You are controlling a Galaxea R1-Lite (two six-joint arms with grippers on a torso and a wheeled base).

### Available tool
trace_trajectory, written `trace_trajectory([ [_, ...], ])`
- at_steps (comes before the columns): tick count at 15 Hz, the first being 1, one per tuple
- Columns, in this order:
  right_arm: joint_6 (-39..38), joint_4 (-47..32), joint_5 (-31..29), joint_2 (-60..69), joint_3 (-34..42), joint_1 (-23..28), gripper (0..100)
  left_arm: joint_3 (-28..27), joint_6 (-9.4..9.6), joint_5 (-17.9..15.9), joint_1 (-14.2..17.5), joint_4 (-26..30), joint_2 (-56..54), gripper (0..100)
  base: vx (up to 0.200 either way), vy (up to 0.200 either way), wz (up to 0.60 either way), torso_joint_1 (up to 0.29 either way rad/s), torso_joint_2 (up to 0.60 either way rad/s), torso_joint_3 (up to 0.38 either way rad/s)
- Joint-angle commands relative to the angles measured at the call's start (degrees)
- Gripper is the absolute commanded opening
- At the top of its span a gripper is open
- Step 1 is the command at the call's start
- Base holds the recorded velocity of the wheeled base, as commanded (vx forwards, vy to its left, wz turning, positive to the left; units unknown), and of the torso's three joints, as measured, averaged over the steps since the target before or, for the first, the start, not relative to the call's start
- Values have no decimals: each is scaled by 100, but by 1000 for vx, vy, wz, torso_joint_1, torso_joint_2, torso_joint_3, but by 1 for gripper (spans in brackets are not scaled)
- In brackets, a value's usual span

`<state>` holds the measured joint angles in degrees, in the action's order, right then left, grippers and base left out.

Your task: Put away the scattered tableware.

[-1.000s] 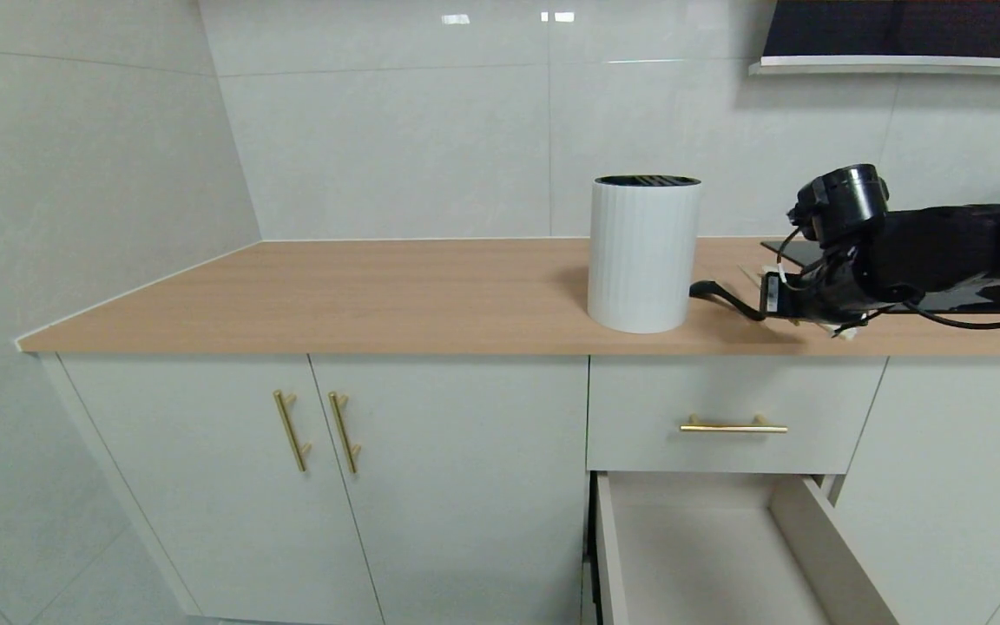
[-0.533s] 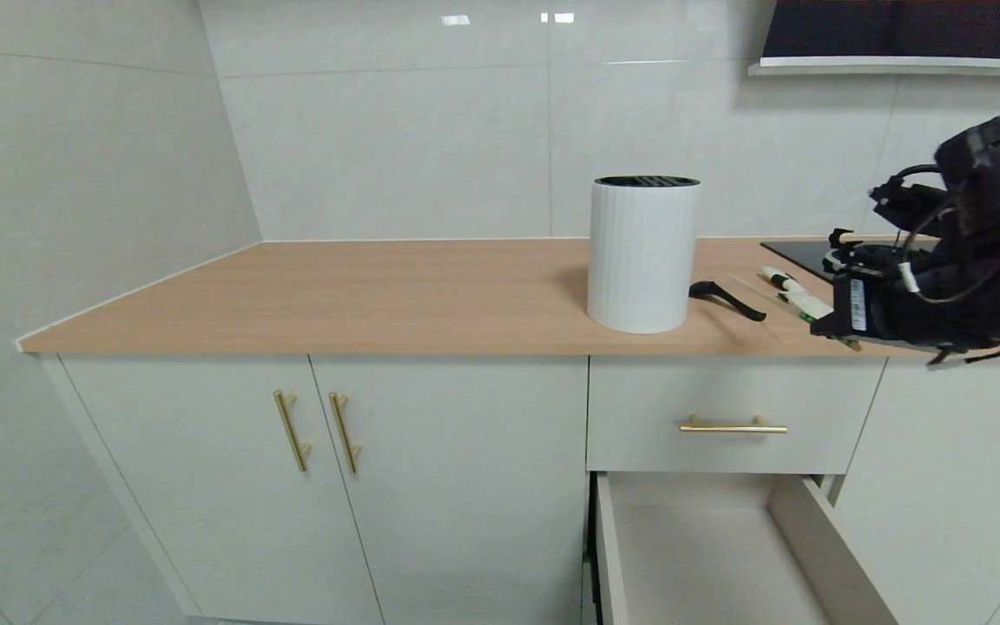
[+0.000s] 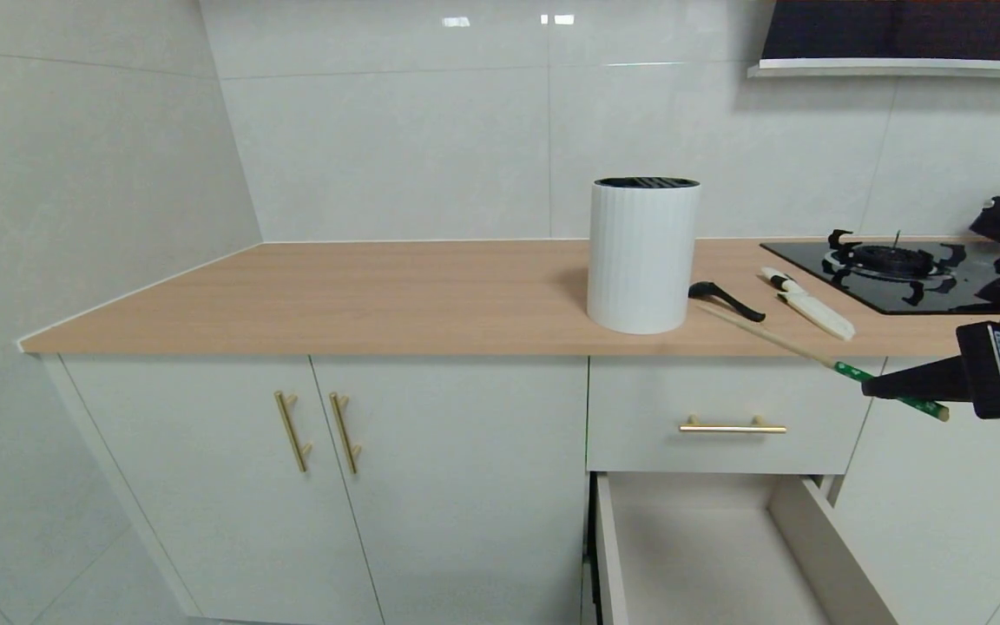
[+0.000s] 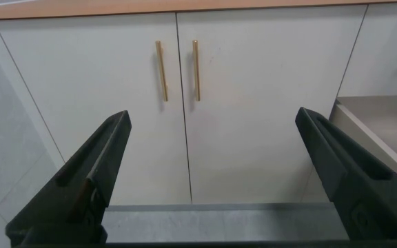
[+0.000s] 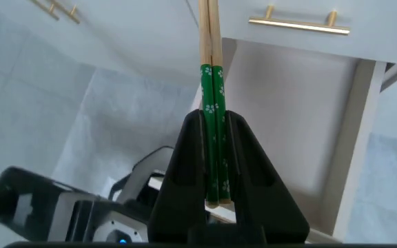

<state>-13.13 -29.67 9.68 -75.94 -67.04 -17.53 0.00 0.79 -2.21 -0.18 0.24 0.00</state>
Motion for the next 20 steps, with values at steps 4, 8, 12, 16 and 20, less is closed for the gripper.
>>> trace_trajectory([
  [4, 223, 14, 8, -53, 279, -207, 0, 0, 0, 1, 1, -7, 0, 100, 0, 0, 0, 0, 0, 0],
  [8, 293, 14, -10, -132, 437, -453, 0, 0, 0, 1, 1, -7, 0, 100, 0, 0, 0, -70, 186, 117],
  [12, 460, 14, -1, -290, 534, -497, 0, 0, 0, 1, 1, -7, 0, 100, 0, 0, 0, -141, 427, 283],
  [16, 513, 23, -1, -536, 578, -497, 0, 0, 0, 1, 1, 2, 0, 100, 0, 0, 0, -60, 296, 198],
  [20, 513, 23, -1, -703, 586, -497, 0, 0, 0, 1, 1, 2, 0, 100, 0, 0, 0, 0, 0, 0],
])
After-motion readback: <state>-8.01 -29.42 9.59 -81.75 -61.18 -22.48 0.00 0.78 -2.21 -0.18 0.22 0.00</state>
